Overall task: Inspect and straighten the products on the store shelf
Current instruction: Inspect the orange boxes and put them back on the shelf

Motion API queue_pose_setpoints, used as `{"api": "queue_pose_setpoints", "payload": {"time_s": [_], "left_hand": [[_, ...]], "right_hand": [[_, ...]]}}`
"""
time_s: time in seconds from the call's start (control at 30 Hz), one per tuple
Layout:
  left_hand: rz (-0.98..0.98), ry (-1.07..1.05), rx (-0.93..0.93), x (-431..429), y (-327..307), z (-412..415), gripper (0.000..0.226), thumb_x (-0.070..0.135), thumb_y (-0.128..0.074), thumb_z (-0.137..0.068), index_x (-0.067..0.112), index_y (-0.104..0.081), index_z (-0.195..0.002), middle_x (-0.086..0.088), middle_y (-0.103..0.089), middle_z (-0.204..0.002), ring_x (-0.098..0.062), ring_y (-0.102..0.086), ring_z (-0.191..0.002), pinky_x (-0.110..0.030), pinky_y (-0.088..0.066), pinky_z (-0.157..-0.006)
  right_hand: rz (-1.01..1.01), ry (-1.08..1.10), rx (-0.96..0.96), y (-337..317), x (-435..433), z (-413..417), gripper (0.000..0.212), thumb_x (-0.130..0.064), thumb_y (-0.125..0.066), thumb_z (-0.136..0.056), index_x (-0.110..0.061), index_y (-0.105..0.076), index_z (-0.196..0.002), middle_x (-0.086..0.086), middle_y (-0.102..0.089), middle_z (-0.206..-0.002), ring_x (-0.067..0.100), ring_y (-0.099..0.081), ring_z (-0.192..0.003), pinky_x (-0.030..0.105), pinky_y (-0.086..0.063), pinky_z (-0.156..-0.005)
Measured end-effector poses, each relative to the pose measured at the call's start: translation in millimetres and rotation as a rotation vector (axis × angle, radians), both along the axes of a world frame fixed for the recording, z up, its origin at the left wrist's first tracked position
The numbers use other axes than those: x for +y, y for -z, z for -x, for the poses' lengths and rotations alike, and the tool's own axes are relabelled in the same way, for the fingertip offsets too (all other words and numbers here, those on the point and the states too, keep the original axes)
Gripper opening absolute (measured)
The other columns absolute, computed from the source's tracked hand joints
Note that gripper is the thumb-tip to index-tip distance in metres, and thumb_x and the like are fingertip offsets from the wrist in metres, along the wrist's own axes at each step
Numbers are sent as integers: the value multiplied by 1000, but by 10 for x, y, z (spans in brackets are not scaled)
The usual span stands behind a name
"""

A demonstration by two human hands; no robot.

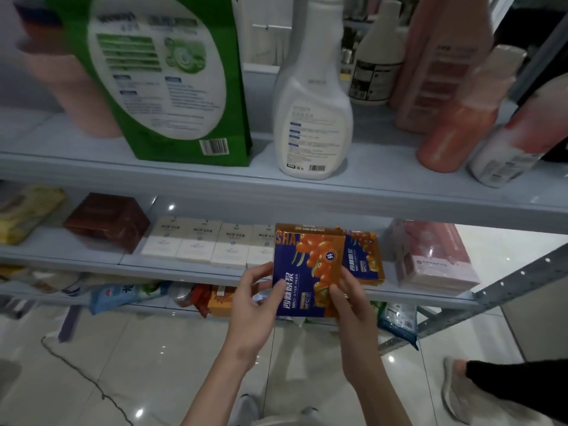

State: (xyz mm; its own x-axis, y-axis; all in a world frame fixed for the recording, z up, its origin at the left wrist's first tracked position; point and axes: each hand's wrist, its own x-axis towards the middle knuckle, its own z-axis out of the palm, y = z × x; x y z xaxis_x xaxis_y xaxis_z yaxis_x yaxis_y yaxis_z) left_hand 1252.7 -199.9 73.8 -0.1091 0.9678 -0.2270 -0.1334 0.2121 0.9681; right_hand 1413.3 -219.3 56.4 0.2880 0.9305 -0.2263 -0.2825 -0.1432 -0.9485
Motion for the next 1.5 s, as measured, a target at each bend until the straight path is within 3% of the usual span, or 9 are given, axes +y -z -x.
{"api": "queue_pose_setpoints", "payload": {"time_s": [0.27,0.5,0.63,0.8,1.0,1.17,1.23,1.33,1.5], "left_hand": [[-55,11,-35,-29,-121,52,36,10,-73,-91,19,-61,-123,-4,-67,-119,-4,-70,-100,-20,-59,-65],[-44,16,-57,-58,-100,92,39,17,-76,-87,23,-61,-123,-5,-66,-121,-21,-67,-114,-25,-61,-68],[-46,11,-73,-65,-106,112,38,17,-75,-88,22,-61,-124,-1,-67,-121,-11,-66,-114,-25,-61,-67],[-36,14,-95,-62,-84,130,39,18,-74,-88,22,-61,-125,-2,-67,-122,-14,-66,-115,-25,-61,-66],[-37,6,-69,-48,-14,153,38,24,-70,-88,25,-59,-125,-7,-67,-122,-21,-67,-114,-23,-60,-66],[2,-40,-128,-20,57,127,30,8,-59,-100,12,-55,-129,-3,-69,-120,-3,-71,-98,-17,-57,-67],[14,-60,-137,-4,97,127,29,9,-58,-101,13,-56,-129,-3,-70,-121,-8,-71,-103,-22,-58,-74],[38,-79,-146,15,142,151,26,14,-59,-100,20,-60,-126,1,-72,-120,-19,-68,-113,-32,-56,-87],[64,-95,-161,52,145,147,30,17,-65,-97,20,-56,-125,-5,-72,-115,-10,-73,-99,-20,-58,-67]], "right_hand": [[15,15,45,-17,-32,83,46,-8,-51,-104,-31,-56,-144,-6,-72,-128,13,-70,-113,23,-60,-74],[28,64,-7,-49,-87,123,33,-11,-53,-104,-33,-64,-125,-16,-76,-110,4,-72,-102,21,-58,-71],[8,73,-12,-66,-122,128,30,-12,-56,-102,-33,-66,-122,-19,-76,-105,2,-73,-99,21,-59,-72],[9,84,10,-44,-146,131,31,-15,-58,-101,-33,-66,-125,-13,-76,-112,6,-72,-105,24,-60,-74],[-29,48,6,-66,-146,128,36,-14,-58,-100,-30,-64,-131,-14,-76,-114,9,-72,-110,31,-62,-79],[-125,-39,-79,-62,-165,146,43,-19,-68,-91,-28,-66,-133,1,-74,-120,19,-71,-114,35,-64,-82],[-154,-64,-144,-39,-161,163,43,-21,-74,-91,-31,-68,-133,7,-66,-131,24,-67,-120,42,-62,-89],[-181,-82,-226,-33,-143,182,44,-21,-74,-91,-30,-67,-134,-1,-62,-136,26,-63,-124,52,-59,-95],[-185,-105,-190,-50,-132,151,46,-19,-72,-93,-22,-61,-138,-10,-66,-131,18,-67,-119,44,-62,-85]]}}
